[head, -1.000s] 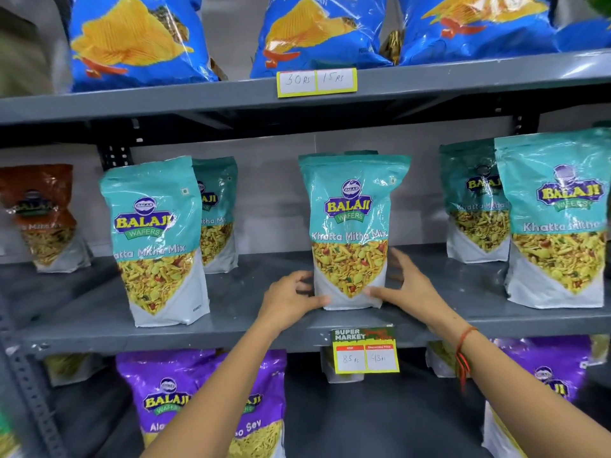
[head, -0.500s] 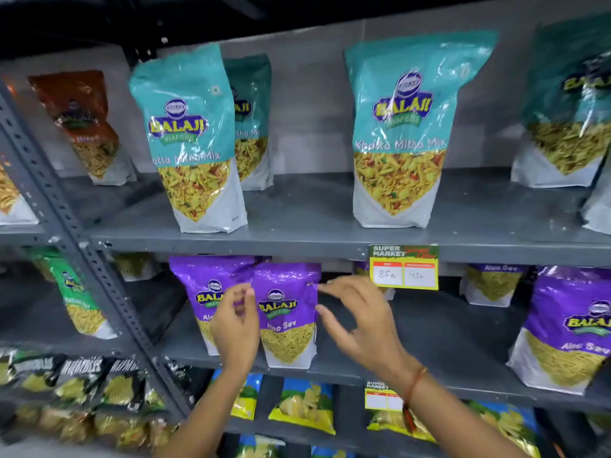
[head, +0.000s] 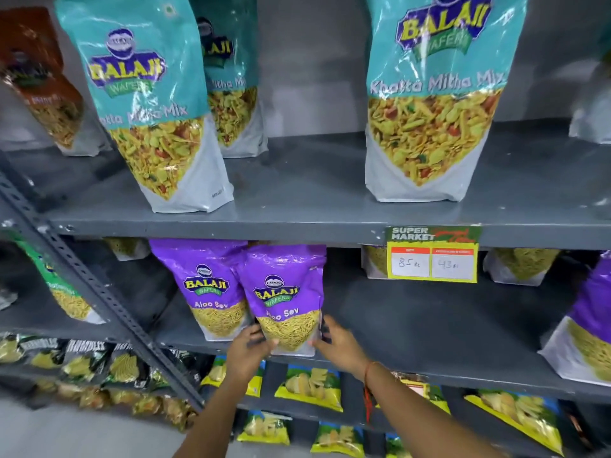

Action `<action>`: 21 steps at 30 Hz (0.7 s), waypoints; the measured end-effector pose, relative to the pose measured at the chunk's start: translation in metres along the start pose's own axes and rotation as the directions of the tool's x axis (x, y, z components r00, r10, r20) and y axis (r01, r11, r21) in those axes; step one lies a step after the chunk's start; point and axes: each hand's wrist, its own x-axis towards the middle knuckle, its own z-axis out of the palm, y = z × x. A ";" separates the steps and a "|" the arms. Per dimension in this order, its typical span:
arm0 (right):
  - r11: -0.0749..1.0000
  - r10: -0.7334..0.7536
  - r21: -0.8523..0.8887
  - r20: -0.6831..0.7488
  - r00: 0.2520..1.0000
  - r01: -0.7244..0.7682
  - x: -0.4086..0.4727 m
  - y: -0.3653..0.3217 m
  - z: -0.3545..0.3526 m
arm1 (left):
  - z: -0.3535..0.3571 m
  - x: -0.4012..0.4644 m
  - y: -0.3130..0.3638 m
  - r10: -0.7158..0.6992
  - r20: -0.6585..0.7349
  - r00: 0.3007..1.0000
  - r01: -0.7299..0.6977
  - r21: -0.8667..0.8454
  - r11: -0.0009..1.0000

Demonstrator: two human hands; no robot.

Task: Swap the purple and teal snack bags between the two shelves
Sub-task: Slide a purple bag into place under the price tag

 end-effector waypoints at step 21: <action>0.993 0.112 0.060 -0.251 0.962 -0.100 -0.085 0.055 -0.157 | 0.159 -0.031 0.049 0.184 0.155 0.971 -0.206 0.141 0.968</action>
